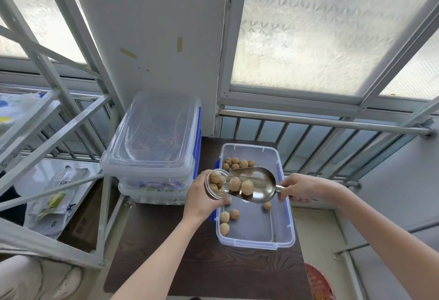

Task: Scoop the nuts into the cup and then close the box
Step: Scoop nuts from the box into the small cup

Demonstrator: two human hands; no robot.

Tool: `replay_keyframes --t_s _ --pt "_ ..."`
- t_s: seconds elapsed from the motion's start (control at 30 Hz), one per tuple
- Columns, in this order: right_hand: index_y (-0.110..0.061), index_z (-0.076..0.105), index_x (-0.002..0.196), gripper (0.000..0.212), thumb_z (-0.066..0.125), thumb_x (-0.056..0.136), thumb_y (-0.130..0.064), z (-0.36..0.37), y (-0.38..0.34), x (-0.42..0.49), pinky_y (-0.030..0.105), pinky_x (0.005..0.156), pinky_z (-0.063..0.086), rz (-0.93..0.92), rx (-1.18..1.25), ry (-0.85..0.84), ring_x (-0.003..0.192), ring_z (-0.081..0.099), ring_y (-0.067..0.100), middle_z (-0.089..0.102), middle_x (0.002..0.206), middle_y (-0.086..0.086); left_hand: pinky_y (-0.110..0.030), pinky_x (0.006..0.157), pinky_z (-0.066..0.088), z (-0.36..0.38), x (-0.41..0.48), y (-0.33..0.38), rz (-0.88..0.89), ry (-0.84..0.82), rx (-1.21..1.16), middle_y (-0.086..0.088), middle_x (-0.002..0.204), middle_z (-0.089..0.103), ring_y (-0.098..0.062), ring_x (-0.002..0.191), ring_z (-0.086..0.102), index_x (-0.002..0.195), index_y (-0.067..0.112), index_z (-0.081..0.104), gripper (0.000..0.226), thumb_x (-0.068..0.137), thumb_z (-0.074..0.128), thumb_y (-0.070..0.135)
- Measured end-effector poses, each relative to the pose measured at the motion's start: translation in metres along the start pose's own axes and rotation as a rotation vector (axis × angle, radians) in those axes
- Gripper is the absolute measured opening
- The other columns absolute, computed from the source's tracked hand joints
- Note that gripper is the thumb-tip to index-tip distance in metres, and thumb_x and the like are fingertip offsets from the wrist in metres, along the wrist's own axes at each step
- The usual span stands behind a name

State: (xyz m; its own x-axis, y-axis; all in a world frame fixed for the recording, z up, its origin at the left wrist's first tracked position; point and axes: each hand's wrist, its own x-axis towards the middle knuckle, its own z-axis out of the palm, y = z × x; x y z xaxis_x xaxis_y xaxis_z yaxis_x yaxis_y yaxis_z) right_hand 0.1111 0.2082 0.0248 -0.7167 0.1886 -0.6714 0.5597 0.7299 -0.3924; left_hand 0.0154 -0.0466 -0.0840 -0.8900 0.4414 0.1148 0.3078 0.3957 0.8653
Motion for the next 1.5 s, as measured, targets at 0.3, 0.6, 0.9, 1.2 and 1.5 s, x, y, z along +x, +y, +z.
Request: replay_keyframes --t_s 0.3,0.6,0.9,1.2,1.5 --pt "-0.009 0.068 0.082 0.014 0.059 0.084 -0.02 0.015 0.021 0.006 0.021 0.044 0.027 -0.026 0.117 -0.014 0.042 0.034 0.009 0.04 0.052 -0.005 -0.022 0.088 0.05 0.002 0.002 -0.006 0.0 -0.013 -0.015 0.014 0.108 0.065 -0.003 0.101 0.062 0.114 0.031 0.057 0.073 0.05 0.091 0.039" --pt "-0.026 0.063 0.063 0.026 0.055 0.087 -0.017 0.031 0.035 0.001 0.024 0.05 0.024 -0.141 0.291 -0.004 0.048 0.032 0.009 0.038 0.052 -0.012 -0.013 0.083 0.046 -0.003 0.004 -0.009 -0.097 0.043 -0.109 0.017 0.102 0.066 0.003 0.099 0.061 0.106 0.038 0.055 0.069 0.048 0.093 0.037" --pt "-0.018 0.059 0.072 0.025 0.048 0.092 -0.009 0.081 0.059 0.029 0.021 0.043 0.023 0.047 0.62 0.083 0.044 0.03 0.011 0.037 0.05 -0.004 -0.028 0.091 0.053 -0.004 -0.009 -0.024 -0.154 0.089 -0.136 0.01 0.109 0.065 -0.004 0.102 0.062 0.112 0.026 0.055 0.074 0.05 0.093 0.035" --pt "-0.002 0.051 0.078 0.015 0.051 0.092 -0.002 0.161 0.06 0.125 0.018 0.036 0.031 0.411 0.77 0.189 0.037 0.042 0.017 0.045 0.05 0.01 -0.018 0.095 0.04 -0.007 -0.038 -0.057 -0.257 0.107 -0.151 0.024 0.114 0.061 0.015 0.107 0.053 0.11 0.053 0.048 0.084 0.046 0.097 0.031" --pt "0.001 0.052 0.116 0.035 0.059 0.085 -0.013 0.185 0.052 0.145 0.036 0.081 0.049 0.459 0.474 0.247 0.105 0.061 0.033 0.061 0.115 0.019 -0.026 0.103 0.04 0.003 -0.05 -0.089 -0.348 0.089 -0.126 0.007 0.126 0.062 -0.009 0.12 0.056 0.126 0.024 0.055 0.093 0.044 0.097 0.034"
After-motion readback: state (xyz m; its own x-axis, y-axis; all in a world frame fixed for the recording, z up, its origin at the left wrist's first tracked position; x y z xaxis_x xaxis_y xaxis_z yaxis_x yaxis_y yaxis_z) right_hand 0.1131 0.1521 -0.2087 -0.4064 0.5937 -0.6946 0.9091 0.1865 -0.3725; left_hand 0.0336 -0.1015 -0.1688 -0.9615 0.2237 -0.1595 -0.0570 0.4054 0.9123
